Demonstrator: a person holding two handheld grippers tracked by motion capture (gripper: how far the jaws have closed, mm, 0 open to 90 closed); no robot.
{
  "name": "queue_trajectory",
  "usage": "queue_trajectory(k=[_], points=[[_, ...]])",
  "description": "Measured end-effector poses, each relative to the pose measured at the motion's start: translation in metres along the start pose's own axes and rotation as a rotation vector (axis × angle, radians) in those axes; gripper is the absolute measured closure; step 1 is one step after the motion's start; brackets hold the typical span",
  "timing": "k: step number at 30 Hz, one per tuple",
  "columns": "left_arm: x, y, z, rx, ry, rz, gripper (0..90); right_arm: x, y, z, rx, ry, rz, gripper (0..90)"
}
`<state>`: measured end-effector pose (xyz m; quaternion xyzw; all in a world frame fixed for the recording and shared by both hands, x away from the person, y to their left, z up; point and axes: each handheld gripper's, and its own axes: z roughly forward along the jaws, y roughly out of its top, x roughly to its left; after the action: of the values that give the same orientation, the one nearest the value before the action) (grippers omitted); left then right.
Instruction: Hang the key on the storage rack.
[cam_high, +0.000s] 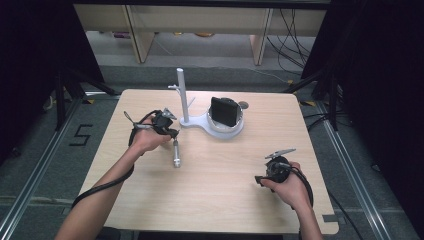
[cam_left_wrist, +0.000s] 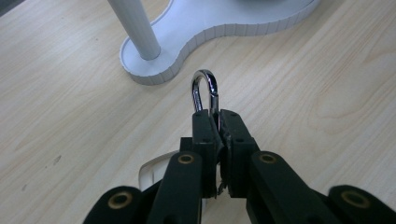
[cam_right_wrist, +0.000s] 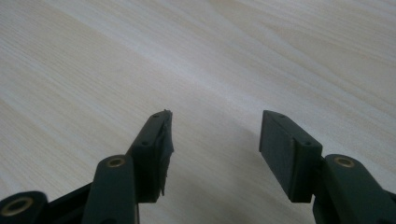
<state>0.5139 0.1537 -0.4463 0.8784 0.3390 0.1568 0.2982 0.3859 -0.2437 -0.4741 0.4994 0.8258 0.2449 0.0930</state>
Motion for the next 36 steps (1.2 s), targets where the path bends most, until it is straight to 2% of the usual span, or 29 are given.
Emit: queue_trajectory(k=[1,2,3,4,7,12,22,25,27,32,36], points=[[0.0,-0.001,-0.001,-0.018,0.01,-0.002,85.4,-0.001,0.0,0.001,-0.006,0.003,-0.018,45.2],[0.0,-0.002,-0.002,-0.031,0.013,-0.006,85.4,0.001,0.0,0.0,0.0,0.007,0.006,45.2],[0.001,-0.002,-0.004,-0.037,0.015,-0.011,85.4,0.0,0.0,0.001,-0.002,0.007,-0.009,45.2],[0.001,-0.002,-0.006,-0.057,0.019,-0.023,85.4,0.002,0.0,0.0,0.008,0.003,0.008,45.2],[0.001,-0.004,-0.014,-0.098,0.03,-0.028,85.4,0.002,0.0,0.0,0.006,0.003,0.005,45.2],[0.003,-0.005,-0.022,-0.118,0.038,-0.018,85.4,0.002,0.0,0.0,0.007,0.002,0.005,45.1],[0.008,-0.007,-0.035,-0.194,0.04,-0.072,85.4,0.002,0.0,0.001,0.002,0.003,0.0,45.2],[0.01,-0.008,-0.038,-0.216,0.049,-0.077,85.4,0.002,0.0,0.001,0.002,0.002,0.0,45.2],[0.009,-0.008,-0.038,-0.245,0.056,-0.103,85.4,0.002,0.0,0.001,0.004,0.004,0.003,45.2],[0.011,-0.008,-0.043,-0.275,0.08,-0.112,85.4,0.002,0.0,0.0,0.006,0.002,-0.011,45.2],[0.013,-0.005,-0.046,-0.295,0.091,-0.119,85.4,0.002,0.0,0.001,0.0,0.0,0.001,45.2]])
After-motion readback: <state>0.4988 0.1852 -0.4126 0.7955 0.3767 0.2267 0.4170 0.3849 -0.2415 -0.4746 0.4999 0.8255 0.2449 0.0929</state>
